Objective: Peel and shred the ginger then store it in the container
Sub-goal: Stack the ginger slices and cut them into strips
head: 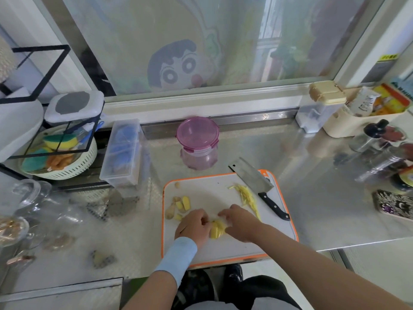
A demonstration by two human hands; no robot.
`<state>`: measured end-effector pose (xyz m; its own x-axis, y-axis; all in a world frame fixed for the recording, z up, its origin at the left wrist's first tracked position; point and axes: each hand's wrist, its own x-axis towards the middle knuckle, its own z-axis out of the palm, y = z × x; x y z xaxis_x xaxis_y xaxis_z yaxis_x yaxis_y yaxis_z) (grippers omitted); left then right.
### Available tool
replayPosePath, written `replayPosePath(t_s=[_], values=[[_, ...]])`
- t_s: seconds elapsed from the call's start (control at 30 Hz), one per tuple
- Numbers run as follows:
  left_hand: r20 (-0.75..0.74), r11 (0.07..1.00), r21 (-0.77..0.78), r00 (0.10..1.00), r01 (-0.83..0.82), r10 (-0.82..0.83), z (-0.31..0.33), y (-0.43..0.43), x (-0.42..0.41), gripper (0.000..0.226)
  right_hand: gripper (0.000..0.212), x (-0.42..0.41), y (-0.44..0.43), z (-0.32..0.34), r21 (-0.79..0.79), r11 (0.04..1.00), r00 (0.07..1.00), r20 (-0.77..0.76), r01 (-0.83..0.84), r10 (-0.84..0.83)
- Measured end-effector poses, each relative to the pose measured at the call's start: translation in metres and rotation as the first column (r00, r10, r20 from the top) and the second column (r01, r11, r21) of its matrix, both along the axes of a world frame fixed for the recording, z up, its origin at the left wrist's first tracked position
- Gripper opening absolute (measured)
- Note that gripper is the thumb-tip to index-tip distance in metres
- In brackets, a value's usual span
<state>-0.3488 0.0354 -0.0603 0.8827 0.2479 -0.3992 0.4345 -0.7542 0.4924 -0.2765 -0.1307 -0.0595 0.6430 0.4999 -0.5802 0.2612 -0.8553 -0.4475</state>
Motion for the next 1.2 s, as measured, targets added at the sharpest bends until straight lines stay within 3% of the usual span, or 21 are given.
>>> replayPosePath(t_s=[0.07,0.2,0.43,0.73,1.0,1.2], values=[[0.086,0.990,-0.062,0.989,0.126,-0.121,-0.003,0.003,-0.002,0.013,0.065,-0.002,-0.002,-0.003,-0.012,1.000,1.000,0.002,-0.011,0.011],[0.079,0.955,-0.108,0.960,0.275,-0.267,-0.013,0.004,-0.008,0.031,0.077,-0.010,0.001,-0.008,0.009,0.999,0.998,0.042,-0.045,0.045],[0.165,0.948,0.062,0.934,0.311,-0.317,-0.023,0.003,-0.006,0.035,0.055,-0.011,0.004,-0.017,0.051,0.999,0.994,0.113,-0.014,0.008],[0.179,0.925,0.091,0.908,0.368,-0.379,-0.027,-0.003,-0.013,0.041,0.051,-0.007,-0.005,-0.018,0.035,0.996,0.983,0.167,-0.082,0.075],[0.169,0.923,0.125,0.909,0.365,-0.382,-0.020,-0.014,-0.004,0.040,0.046,-0.003,-0.021,-0.016,0.060,0.994,0.988,0.121,0.094,-0.100],[0.195,0.798,0.272,0.781,0.539,-0.594,-0.032,-0.006,-0.014,0.063,0.025,-0.019,-0.009,-0.017,0.069,0.984,0.975,0.143,0.163,-0.171]])
